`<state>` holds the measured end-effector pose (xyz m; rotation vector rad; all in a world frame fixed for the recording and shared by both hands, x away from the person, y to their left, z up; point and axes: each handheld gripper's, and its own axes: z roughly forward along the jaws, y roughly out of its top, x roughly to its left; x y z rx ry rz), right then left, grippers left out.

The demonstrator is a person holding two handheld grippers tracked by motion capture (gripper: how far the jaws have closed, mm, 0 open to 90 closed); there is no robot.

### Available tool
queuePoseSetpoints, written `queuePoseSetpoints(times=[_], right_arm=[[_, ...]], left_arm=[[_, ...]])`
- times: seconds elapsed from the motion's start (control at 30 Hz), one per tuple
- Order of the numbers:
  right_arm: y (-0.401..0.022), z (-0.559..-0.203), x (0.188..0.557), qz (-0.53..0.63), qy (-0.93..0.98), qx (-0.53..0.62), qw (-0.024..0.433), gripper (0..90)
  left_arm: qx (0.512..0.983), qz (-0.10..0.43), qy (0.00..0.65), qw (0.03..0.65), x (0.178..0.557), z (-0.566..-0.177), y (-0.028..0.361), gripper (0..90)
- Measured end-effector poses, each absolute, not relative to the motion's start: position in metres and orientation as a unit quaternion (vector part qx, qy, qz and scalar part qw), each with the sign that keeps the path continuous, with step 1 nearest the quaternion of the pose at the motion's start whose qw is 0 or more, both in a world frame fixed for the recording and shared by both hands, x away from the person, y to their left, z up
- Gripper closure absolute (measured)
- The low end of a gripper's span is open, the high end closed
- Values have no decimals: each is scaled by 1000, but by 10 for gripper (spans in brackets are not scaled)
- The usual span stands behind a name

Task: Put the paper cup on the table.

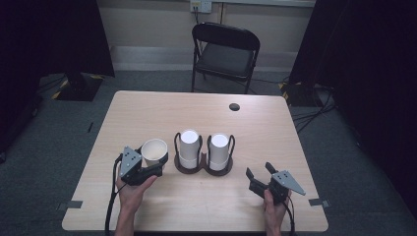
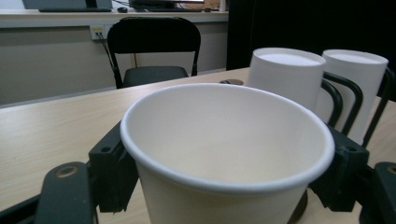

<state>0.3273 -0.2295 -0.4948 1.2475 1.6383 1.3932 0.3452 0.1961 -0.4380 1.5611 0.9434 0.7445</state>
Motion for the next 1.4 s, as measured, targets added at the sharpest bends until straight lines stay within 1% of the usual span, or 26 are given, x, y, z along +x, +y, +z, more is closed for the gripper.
queuePoseSetpoints(times=[0.1, 0.23, 0.37, 0.4, 0.43, 0.6, 0.7, 0.8, 0.87, 1.03, 1.17, 1.4], right_arm=[[-230, -495, 326, 535, 622, 471, 325, 188], [-230, -495, 323, 539, 617, 467, 333, 179], [-227, -496, 321, 537, 618, 457, 349, 177], [-226, -496, 320, 535, 617, 453, 357, 166], [-226, -496, 320, 535, 617, 453, 357, 166], [-227, -496, 318, 540, 610, 456, 358, 160], [-226, -496, 318, 539, 613, 453, 359, 161], [-226, -496, 318, 539, 614, 452, 358, 161], [-226, -496, 318, 538, 615, 452, 358, 161], [-227, -496, 319, 538, 615, 453, 355, 162], [-227, -496, 319, 539, 616, 452, 354, 162], [-227, -496, 319, 539, 616, 454, 352, 163]], left_arm=[[656, 320, 401, 554, 350, -433, 198, 223], [658, 333, 403, 542, 356, -428, 200, 222], [655, 327, 419, 537, 369, -431, 206, 219], [652, 322, 431, 534, 378, -435, 211, 220], [652, 322, 431, 534, 378, -435, 211, 219], [659, 320, 441, 518, 403, -440, 216, 219], [663, 320, 440, 515, 409, -440, 217, 219], [660, 313, 442, 521, 419, -440, 218, 218], [662, 314, 431, 527, 424, -440, 218, 214], [659, 305, 445, 524, 441, -447, 213, 212], [665, 295, 454, 514, 449, -457, 212, 208], [677, 290, 450, 505, 456, -467, 211, 199]])
